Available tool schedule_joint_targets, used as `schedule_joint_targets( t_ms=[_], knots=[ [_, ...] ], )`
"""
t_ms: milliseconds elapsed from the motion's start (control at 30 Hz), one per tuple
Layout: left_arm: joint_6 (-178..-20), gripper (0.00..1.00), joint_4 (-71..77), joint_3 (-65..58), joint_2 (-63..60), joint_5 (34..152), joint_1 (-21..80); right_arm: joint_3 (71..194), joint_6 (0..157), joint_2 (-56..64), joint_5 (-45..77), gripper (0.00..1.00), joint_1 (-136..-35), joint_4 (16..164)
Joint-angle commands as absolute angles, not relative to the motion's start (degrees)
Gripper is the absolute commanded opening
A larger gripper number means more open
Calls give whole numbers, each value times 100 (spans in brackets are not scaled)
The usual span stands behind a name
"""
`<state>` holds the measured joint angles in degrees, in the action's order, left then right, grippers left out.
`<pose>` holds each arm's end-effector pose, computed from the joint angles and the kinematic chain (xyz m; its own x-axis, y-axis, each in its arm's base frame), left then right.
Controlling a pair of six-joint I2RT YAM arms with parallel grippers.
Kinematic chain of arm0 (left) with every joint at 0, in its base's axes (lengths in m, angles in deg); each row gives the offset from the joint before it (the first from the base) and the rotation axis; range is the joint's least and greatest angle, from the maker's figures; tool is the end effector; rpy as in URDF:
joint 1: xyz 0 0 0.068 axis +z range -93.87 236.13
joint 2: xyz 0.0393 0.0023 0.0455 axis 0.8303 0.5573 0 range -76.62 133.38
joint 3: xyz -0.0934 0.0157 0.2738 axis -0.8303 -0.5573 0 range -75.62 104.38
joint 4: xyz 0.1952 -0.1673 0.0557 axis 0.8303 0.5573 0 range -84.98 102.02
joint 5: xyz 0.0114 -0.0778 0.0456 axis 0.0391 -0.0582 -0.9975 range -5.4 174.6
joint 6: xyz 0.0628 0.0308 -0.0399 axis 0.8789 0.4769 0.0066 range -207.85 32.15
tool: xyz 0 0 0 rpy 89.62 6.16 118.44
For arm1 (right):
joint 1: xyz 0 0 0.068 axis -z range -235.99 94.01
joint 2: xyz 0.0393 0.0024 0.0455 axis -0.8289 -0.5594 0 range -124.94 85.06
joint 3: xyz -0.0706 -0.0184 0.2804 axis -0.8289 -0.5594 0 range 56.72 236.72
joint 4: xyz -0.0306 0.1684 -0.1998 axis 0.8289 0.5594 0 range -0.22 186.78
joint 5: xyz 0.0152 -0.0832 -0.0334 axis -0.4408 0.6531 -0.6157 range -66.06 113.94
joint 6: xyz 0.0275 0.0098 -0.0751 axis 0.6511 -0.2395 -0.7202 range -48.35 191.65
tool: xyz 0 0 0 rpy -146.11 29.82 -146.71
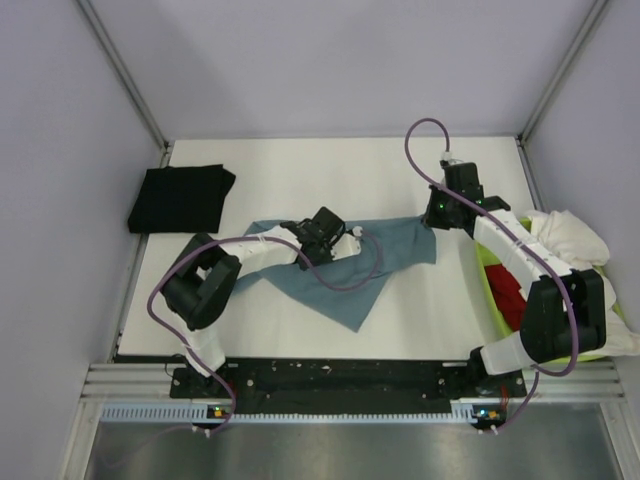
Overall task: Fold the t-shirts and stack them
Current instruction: Flatten out the tshirt
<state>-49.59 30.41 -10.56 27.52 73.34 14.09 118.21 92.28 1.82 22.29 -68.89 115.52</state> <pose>0.2909 -0.2440 0.1491 -0.1583 0.9604 -0.2294 0.8816 0.2421 0.4052 0.3264 0.0769 0.2514 -0.7577 0.1877 -0.6250 0.0265 0.9658 0.2579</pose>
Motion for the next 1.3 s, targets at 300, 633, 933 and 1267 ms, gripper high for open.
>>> schedule_joint_targets(
  t_ms=[300, 633, 933, 1267],
  knots=[
    [-4935, 38, 2585, -988, 2727, 6939, 1887, 11877, 9116, 473, 2201, 0, -6908, 11351],
    [-5172, 40, 3015, -760, 2762, 8214, 1887, 11859, 9099, 552, 2218, 0, -6908, 11351],
    [-5242, 26, 3060, -408, 3193, 7881, 1931, 11850, 9073, 596, 2236, 0, -6899, 11360],
    [-5401, 0, 3621, 119, 2755, 7108, 2431, 12078, 9011, 982, 2508, 0, -6856, 11561]
  ],
)
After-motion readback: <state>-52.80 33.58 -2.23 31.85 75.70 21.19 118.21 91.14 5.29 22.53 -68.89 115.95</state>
